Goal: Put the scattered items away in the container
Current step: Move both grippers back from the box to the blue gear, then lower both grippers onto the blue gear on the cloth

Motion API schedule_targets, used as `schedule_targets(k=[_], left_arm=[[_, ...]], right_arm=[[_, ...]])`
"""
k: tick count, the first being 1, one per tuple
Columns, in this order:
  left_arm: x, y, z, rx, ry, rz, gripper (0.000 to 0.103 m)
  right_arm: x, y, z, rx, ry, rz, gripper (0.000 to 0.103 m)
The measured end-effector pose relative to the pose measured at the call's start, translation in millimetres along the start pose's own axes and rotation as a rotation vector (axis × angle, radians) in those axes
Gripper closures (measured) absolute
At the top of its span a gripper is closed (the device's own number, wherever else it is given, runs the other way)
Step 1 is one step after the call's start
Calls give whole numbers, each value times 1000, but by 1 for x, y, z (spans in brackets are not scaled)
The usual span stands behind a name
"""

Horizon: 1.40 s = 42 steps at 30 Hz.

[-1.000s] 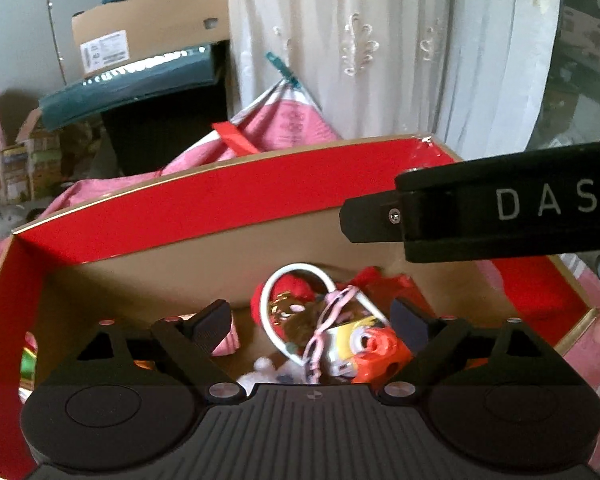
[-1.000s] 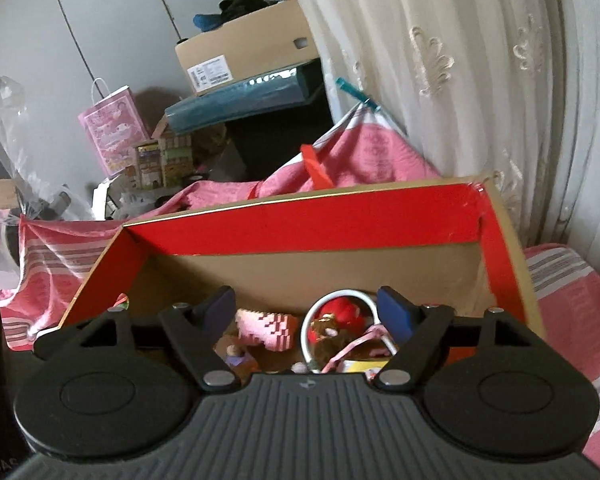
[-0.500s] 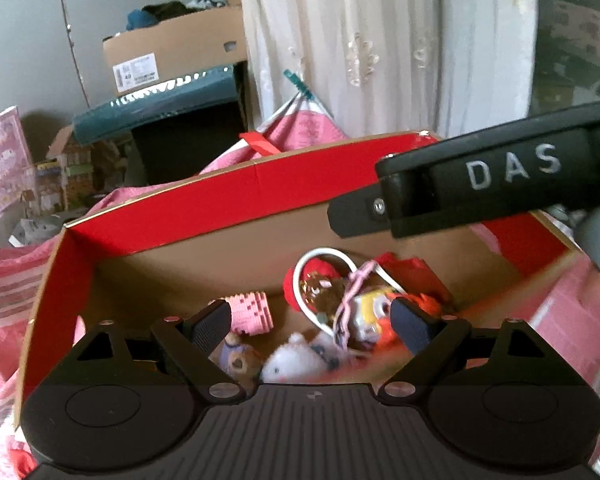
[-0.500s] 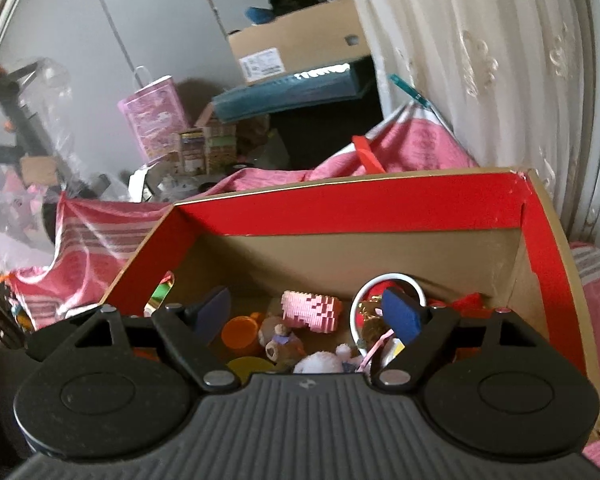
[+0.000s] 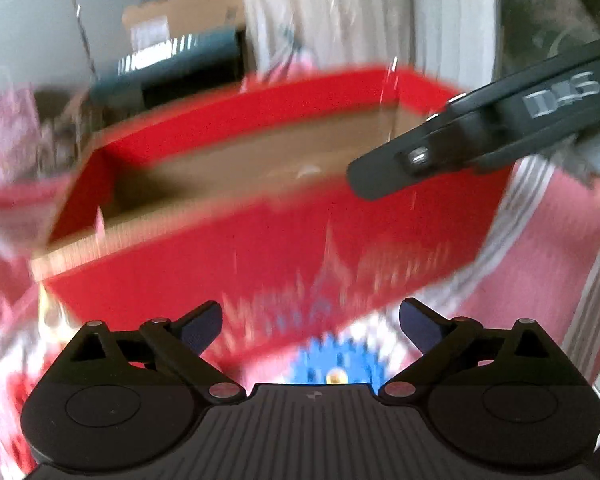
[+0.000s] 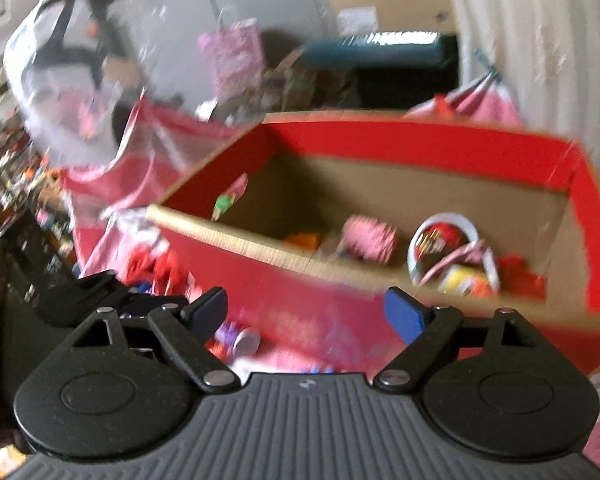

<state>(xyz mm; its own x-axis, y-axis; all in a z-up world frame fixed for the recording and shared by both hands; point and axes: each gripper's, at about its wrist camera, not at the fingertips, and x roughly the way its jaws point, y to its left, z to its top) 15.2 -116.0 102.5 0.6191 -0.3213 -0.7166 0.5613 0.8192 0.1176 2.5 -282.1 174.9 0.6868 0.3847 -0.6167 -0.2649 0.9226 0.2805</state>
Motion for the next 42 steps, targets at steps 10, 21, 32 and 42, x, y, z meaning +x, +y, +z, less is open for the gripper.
schedule_targets(k=[10,21,32,42], left_arm=[[84,-14,-84,10,196,-21,3],[135,-23,-91,29,226,-47,2],[155,-15,-90,-16,257,-49,1],[159,-9,-98,-52,279,-60,0]], right_arm=[[106,-23,-89,210,253,-62,37],[154,-53,-138,322,312,-77,37],[159,-55,-133,288,311,-54,36],[168,-46,-133,296,308,-66,40]])
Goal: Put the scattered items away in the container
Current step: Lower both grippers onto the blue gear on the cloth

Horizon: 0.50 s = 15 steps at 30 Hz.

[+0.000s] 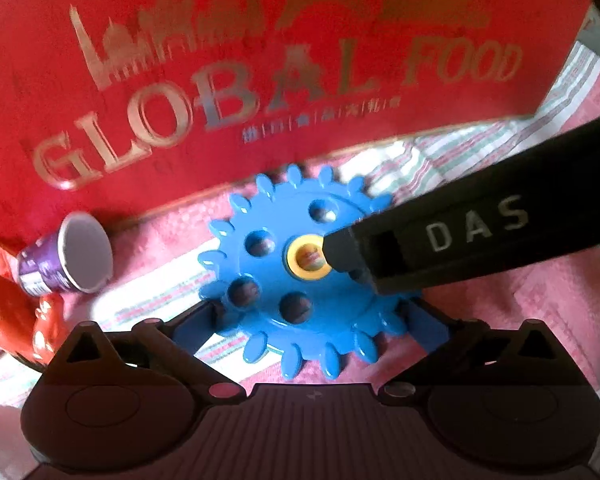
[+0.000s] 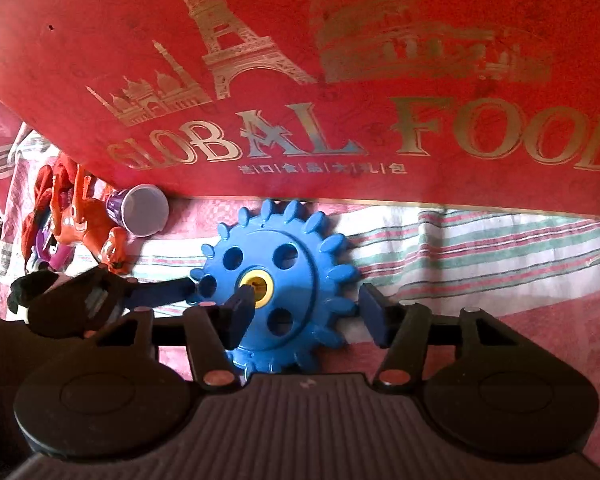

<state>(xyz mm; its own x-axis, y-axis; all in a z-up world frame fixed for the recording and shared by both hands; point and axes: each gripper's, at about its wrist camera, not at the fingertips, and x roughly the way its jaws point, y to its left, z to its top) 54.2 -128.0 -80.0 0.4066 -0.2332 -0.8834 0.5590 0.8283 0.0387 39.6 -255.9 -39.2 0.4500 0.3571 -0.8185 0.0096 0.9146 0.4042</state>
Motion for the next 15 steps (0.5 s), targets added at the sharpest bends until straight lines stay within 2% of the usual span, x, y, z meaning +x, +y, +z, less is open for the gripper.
schedule_targets(k=[3,6,10,15], left_arm=[[-3,2,-4,5,-1,-4,0],[-6,6,-11,2,-3,-2,0],[-11,14,-17,-35,1,10,0],[-23,25,-30,-81,-8,12,6]], right_arm=[[0,1,1,18,11,9,41],[-9,-2,3,64,13,66,41],[-18,5,3,62,17,110,41],[-29,20,0,72,14,144,41]])
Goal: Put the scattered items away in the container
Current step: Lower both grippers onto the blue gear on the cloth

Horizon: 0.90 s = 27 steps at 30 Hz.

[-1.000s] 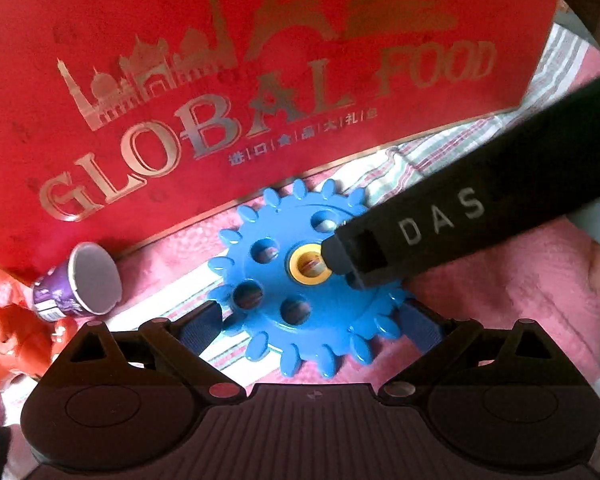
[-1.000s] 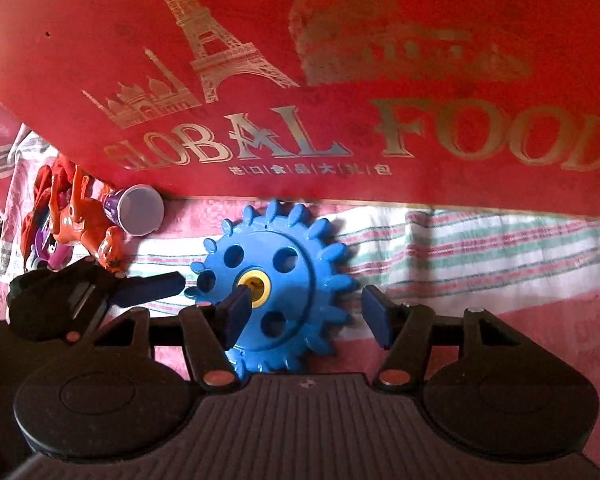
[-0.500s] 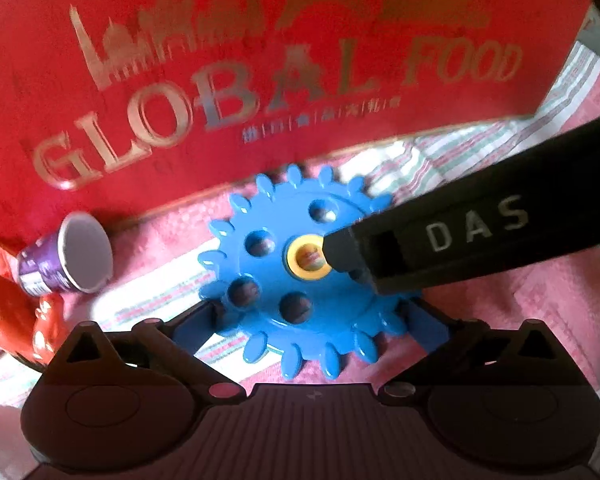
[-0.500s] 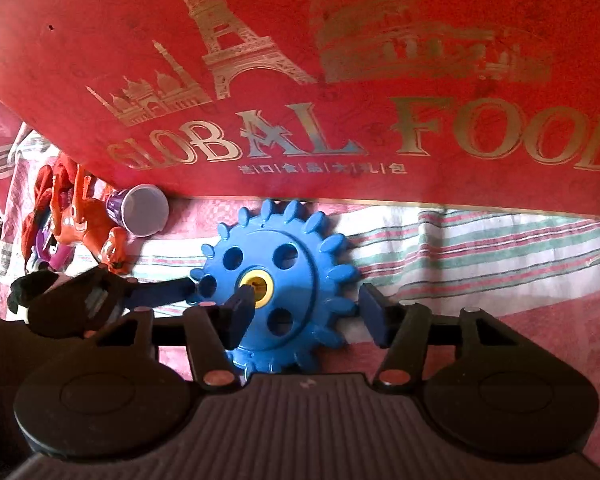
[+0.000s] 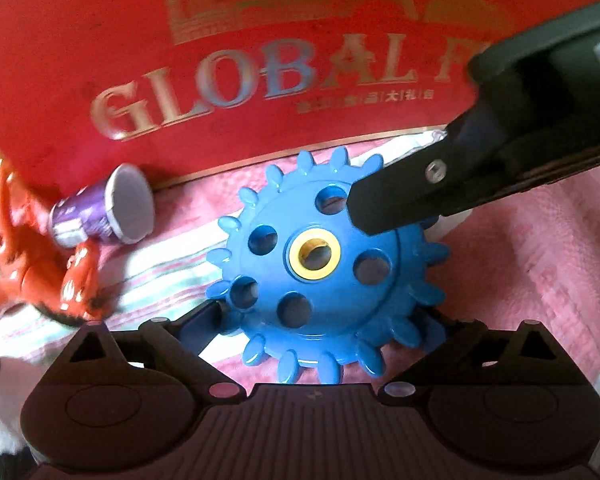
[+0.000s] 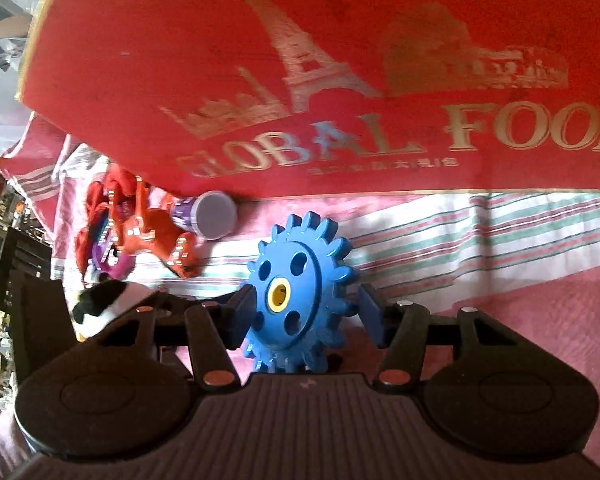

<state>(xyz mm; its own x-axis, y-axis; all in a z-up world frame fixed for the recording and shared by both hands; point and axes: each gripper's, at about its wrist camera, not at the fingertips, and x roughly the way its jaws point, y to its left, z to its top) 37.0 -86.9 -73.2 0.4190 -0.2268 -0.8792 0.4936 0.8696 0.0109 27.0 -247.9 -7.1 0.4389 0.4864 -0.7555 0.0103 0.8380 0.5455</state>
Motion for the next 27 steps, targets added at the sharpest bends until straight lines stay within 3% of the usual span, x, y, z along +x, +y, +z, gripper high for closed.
schedule_targets(k=[15,19,22,24,26,27], left_arm=[[-37,73,-48,-358,-32,-246,6],[-30,89,-40,-436,-36,-288,6],[-34,77,-39,-434,-32,-283,6],[-36,74,-39,-417,-31,-270,6],[-40,72,-40,-411,-31,-242,6],[-44,72,-42,-398,-34,-216,6]], right_arm=[[2,54,-3,-65,19,83,42],[8,53,0,-51,-8,15,41],[24,47,-2,-18,41,-26,42],[30,52,-5,-10,60,-1,53],[35,65,-9,-46,73,-13,74],[36,70,-9,-53,74,-20,74]])
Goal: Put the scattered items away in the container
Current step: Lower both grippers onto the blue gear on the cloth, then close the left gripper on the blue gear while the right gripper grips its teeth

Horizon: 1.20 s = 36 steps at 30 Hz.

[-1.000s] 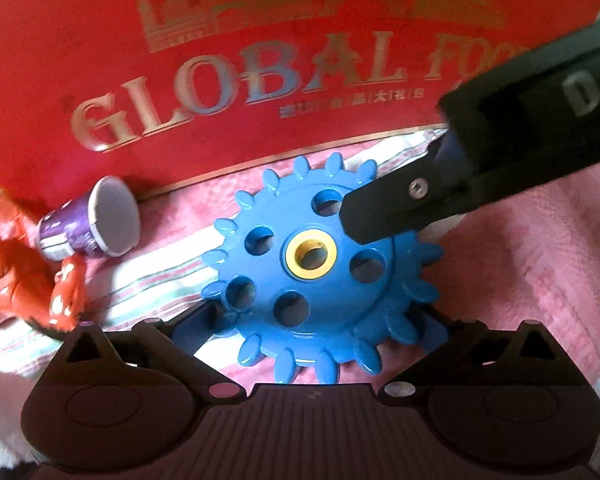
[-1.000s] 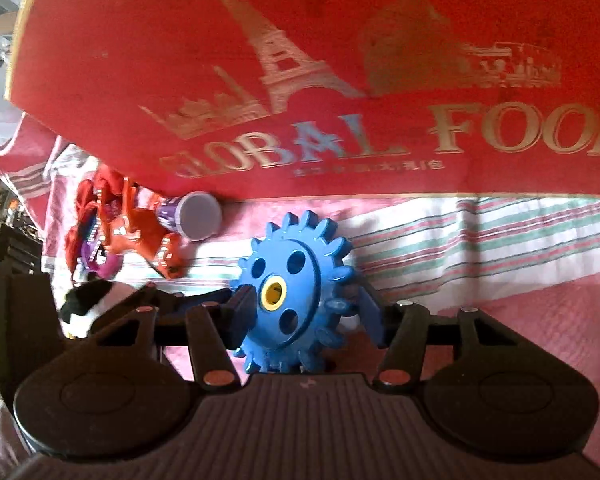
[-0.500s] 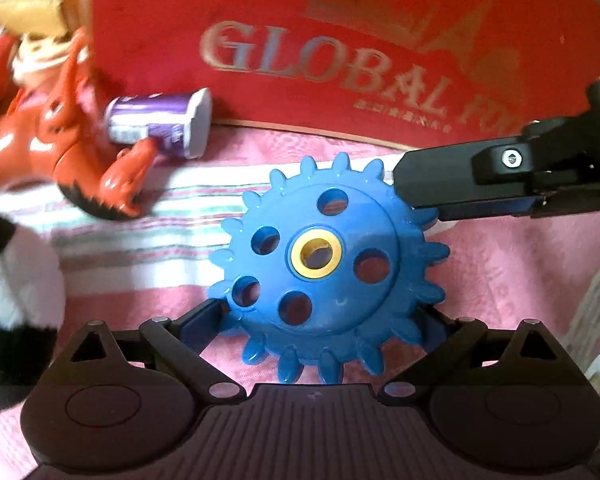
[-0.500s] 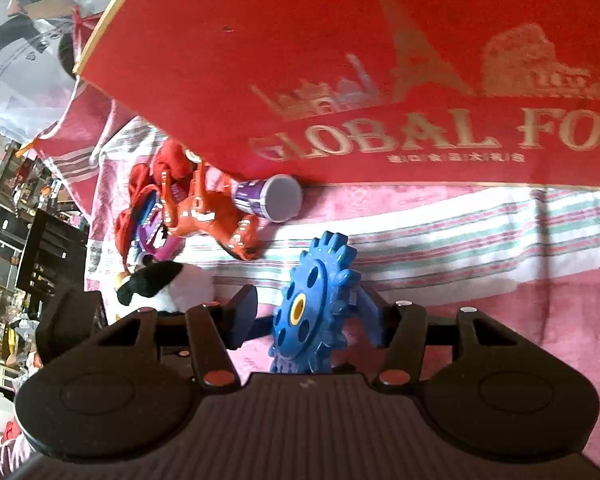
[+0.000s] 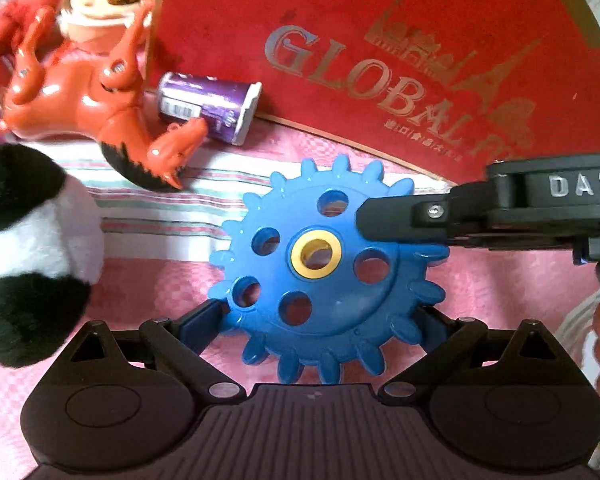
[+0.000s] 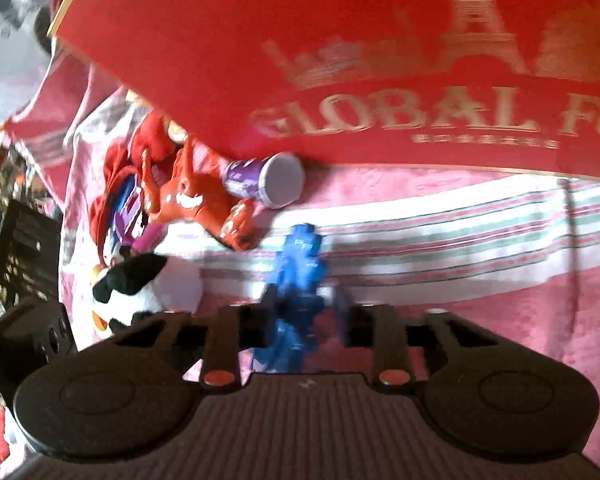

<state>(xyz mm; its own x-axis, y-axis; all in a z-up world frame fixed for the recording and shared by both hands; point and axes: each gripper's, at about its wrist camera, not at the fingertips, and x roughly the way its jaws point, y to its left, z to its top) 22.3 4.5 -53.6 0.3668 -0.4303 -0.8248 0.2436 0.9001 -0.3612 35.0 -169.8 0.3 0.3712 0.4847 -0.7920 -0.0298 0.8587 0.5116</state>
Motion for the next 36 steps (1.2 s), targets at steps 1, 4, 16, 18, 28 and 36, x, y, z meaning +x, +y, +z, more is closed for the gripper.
schedule_targets(k=[1,4,16,18,28,36], left_arm=[[-3,-1,0,14,-14,25,6],[-17,0,-7,47,-50,74,6],[-10,-12,-10,270,-49,214,41],[-15,-8,-8,266,-45,215,48],[-29,1,0,220,-44,211,71],[-36,8,4,184,-49,205,75]], right_arm=[[0,4,-1,-6,-1,-12,73],[-2,14,0,1,3,-11,73],[-4,48,4,-66,35,-61,82],[-3,50,4,-74,38,-69,80],[10,62,3,-87,39,-100,68],[19,63,4,-55,32,-105,61]])
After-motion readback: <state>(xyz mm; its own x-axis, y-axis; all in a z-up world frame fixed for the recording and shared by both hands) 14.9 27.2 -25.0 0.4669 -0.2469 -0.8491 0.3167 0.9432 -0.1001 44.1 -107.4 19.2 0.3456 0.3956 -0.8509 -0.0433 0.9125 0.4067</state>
